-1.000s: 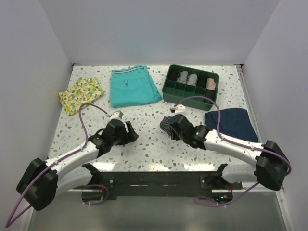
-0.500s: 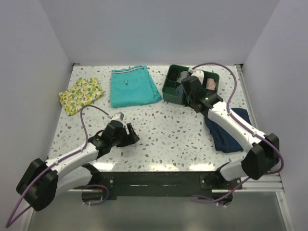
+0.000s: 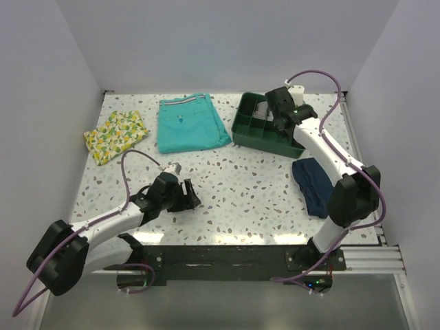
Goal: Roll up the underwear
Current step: Place the underwear in the storage box.
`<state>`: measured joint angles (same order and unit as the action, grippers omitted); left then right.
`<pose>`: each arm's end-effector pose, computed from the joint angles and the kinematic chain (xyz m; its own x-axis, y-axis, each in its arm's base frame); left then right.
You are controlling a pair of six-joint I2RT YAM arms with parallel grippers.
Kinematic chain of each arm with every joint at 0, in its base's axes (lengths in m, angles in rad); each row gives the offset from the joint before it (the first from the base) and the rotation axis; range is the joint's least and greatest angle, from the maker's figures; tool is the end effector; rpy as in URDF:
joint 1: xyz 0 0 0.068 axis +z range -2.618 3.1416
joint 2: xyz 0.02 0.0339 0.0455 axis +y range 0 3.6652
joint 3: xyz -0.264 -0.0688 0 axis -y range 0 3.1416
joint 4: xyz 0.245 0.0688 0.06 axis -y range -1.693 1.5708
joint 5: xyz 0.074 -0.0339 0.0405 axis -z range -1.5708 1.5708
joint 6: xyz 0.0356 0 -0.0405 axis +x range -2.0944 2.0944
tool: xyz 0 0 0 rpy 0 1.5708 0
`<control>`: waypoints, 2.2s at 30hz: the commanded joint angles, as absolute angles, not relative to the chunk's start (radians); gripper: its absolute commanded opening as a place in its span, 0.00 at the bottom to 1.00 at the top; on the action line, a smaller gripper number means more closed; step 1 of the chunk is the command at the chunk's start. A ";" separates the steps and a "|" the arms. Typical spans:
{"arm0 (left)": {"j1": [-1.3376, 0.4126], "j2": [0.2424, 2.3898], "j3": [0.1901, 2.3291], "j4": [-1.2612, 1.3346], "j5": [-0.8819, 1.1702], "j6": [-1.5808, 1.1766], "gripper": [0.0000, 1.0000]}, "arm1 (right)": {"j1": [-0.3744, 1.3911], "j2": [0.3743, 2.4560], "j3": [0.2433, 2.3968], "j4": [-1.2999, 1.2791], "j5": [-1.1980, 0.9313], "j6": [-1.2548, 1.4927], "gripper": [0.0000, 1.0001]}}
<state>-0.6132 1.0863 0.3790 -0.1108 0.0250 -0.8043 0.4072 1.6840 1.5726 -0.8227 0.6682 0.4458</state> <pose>0.1607 -0.1142 0.1535 -0.8385 -0.2905 -0.4610 -0.0212 0.8628 -0.5051 0.3398 0.1226 0.3262 -0.6544 0.0864 -0.7512 0.3430 0.9192 -0.1931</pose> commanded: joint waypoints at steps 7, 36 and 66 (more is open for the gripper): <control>-0.607 1.161 0.390 -0.015 0.097 -0.759 0.74 | 0.371 1.842 1.733 -0.936 0.761 0.463 0.00; -0.588 1.224 0.426 0.005 0.114 -0.723 0.74 | 0.357 2.120 1.832 -0.882 0.767 0.425 0.00; -0.572 1.236 0.436 -0.046 0.094 -0.712 0.74 | 0.310 2.051 1.647 -0.683 0.548 0.397 0.44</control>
